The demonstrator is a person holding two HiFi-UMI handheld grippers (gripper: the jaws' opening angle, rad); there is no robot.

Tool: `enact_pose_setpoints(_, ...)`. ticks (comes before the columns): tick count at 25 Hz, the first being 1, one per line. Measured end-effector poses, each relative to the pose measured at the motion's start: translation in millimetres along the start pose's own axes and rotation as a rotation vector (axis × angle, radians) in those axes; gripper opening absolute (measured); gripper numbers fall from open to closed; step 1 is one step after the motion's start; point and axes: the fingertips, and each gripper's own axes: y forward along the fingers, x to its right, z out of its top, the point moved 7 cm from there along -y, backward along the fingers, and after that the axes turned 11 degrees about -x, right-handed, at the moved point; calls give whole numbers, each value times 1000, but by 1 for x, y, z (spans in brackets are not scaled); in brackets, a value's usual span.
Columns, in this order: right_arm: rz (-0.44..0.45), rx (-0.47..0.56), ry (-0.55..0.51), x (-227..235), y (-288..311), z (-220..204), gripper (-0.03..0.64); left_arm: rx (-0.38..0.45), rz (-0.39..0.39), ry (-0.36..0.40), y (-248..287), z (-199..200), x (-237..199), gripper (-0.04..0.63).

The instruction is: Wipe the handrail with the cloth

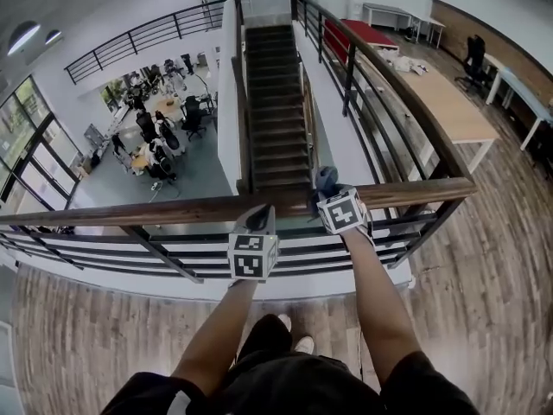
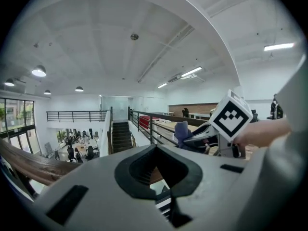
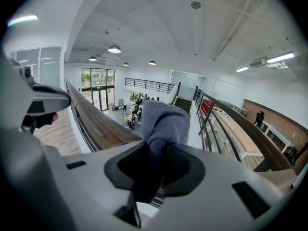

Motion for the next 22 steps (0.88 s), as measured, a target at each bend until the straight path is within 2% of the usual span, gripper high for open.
enact_pose_setpoints(9,-62,11,43,84,-12,-43,98,-14,-87,32,45,11,62,-2)
enact_pose_setpoints(13,-94,46,79,115,-21,-57,98,5,-133,7,58,35,90,-2)
enact_pose_setpoints(19,-143,23,73,185,-36,-85,98,19,-158,0,96,66,143,-2)
enact_pose_setpoints(22,-159,18,87,220,-42,-101,98,15,-176,21,116,77,170,-2)
